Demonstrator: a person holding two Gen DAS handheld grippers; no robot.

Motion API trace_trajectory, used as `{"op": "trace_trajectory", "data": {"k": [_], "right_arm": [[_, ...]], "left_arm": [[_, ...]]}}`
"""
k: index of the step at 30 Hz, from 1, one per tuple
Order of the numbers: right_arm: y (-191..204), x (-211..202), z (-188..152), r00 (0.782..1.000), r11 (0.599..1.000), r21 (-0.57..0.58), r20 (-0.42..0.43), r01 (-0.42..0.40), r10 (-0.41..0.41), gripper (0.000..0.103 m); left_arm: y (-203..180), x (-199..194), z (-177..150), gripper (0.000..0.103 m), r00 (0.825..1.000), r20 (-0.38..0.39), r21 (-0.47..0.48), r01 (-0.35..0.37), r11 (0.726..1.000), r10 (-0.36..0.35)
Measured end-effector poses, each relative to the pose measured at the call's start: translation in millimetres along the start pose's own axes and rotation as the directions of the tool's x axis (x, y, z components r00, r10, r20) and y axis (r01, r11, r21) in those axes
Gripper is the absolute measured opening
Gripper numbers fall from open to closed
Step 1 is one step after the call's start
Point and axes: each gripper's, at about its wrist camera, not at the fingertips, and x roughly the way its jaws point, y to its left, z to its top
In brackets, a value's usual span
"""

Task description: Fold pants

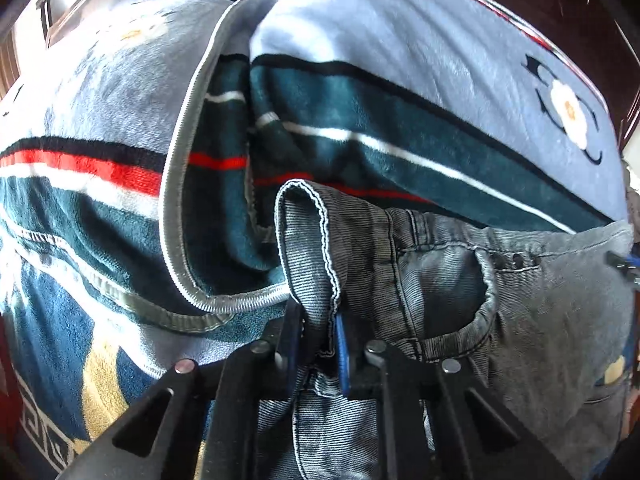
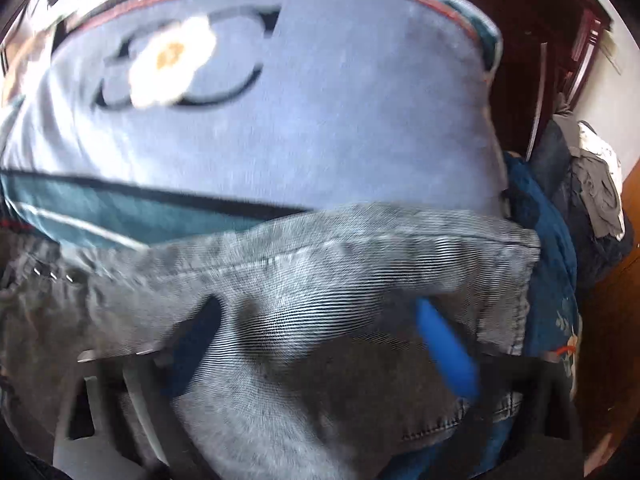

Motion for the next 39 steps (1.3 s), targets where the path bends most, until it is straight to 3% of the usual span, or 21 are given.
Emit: {"op": "trace_trajectory", "data": {"k": [1,2,9,14,17,19,22,26,31,34,36,38,39], "right_arm": [[1,6,-1,1.0,1.0,0.002,-0.029,-0.005,0.005,0.03],[1,7,-2,0.999,0.999,0.017,-0.04,-0.029,0.03,0.021],[-11,-37,-14,0.987,0.986,0.081,0.082,-0.144,0.137,0.01],[-28,-84,-25,0.964,0.972,0.091,0.176,-0.216,0.198,0.01],[-34,-97,-32,0.965,0.974,0.085,0.177,-0.21,0.193,0.01],[-37,-92,-32,0.968,0.973,0.086,0.151,-0.214,0.2,0.017],[-33,-78,-30,0.98,0.978,0.108,0.11,-0.177,0.165,0.086],[-27,-64,-25,0.987,0.985,0.105,0.101,-0.138,0.128,0.087],[-19,-23,-4,0.996,0.987,0.132,0.048,-0.086,0.08,0.087],[-15,10,4,0.999,0.987,0.154,-0.03,-0.038,0.043,0.086],[-14,27,2,0.998,0.988,0.155,-0.068,0.003,0.008,0.067],[-16,27,0,0.999,0.985,0.17,-0.044,-0.021,0.029,0.02],[-19,22,-3,0.998,0.981,0.183,-0.021,-0.06,0.065,0.017]], "left_arm": [[4,-3,0,0.012,1.0,0.004,0.007,0.02,1.0,-0.02],[7,-8,0,0.012,0.999,0.013,0.009,0.034,0.999,-0.034],[21,-56,1,0.01,0.977,0.104,-0.03,0.19,0.981,-0.186],[23,-94,-12,0.01,0.949,0.143,0.012,0.284,0.959,-0.282],[18,-113,-30,0.01,0.931,0.142,0.057,0.332,0.942,-0.337],[11,-120,-41,0.01,0.922,0.134,0.078,0.357,0.931,-0.364],[2,-127,-55,0.01,0.911,0.132,0.081,0.383,0.92,-0.391],[8,-133,-73,0.01,0.892,0.156,0.038,0.423,0.905,-0.424],[4,-130,-93,0.01,0.884,0.191,0.042,0.427,0.903,-0.426],[6,-126,-98,0.01,0.873,0.21,0.013,0.448,0.894,-0.441],[7,-124,-99,0.01,0.87,0.209,0.004,0.456,0.89,-0.447],[6,-122,-99,0.01,0.873,0.199,0.008,0.453,0.891,-0.446],[5,-122,-99,0.01,0.876,0.195,0.018,0.447,0.894,-0.442]]}}
